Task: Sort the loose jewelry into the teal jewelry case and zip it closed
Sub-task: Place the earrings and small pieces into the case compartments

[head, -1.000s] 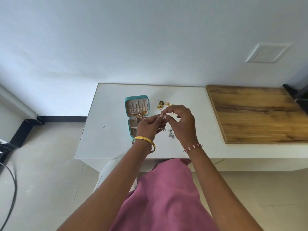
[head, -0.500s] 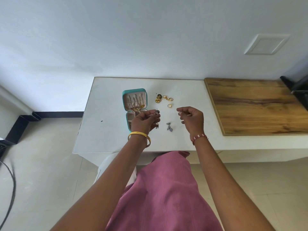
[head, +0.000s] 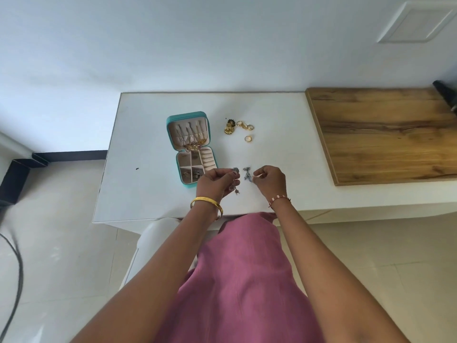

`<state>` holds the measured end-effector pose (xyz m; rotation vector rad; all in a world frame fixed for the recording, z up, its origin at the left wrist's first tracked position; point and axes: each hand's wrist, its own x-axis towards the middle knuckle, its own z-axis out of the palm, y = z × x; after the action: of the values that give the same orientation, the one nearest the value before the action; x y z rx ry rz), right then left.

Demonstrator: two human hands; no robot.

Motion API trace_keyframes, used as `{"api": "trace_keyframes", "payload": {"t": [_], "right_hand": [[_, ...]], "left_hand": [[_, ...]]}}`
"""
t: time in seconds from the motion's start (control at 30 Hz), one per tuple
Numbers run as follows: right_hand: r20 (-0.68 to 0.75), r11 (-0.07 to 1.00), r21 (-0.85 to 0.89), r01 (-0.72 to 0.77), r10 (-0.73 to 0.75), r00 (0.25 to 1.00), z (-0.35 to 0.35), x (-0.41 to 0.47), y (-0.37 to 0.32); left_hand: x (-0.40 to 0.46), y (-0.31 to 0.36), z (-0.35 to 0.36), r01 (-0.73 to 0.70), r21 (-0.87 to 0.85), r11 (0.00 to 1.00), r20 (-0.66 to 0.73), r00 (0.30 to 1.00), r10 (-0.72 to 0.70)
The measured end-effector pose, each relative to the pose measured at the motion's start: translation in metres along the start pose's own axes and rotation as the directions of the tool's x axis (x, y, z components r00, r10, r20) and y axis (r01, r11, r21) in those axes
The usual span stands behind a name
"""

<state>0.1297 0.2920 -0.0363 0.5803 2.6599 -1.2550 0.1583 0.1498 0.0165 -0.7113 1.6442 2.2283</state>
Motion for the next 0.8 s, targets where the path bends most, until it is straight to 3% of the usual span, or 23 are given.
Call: {"api": "trace_keyframes", "payload": {"t": [0.17,0.33,0.6,0.8], "right_hand": [[0.009,0.977,-0.201,0.067,-0.067,0.998,0.012,0.004,0.003],[-0.017,0.96,-0.25,0.125,-0.133,0.991,0.014,0.003,0.003],[-0.058,0.976,0.057,0.212,-0.209,0.976,0.002,-0.023,-0.024],[-0.039,0.948,0.145,0.284,-0.281,0.959,-0.018,-0.048,-0.054]], "left_hand": [[0.005,-0.011,-0.004,0.033,0.001,0.999,-0.04,0.999,-0.033],[0.006,-0.02,-0.013,0.047,0.04,0.998,-0.049,0.998,-0.045],[-0.004,-0.016,-0.012,0.02,-0.004,1.0,-0.06,0.998,-0.02],[-0.017,0.001,-0.012,-0.044,-0.029,0.999,-0.06,0.997,0.042]]}}
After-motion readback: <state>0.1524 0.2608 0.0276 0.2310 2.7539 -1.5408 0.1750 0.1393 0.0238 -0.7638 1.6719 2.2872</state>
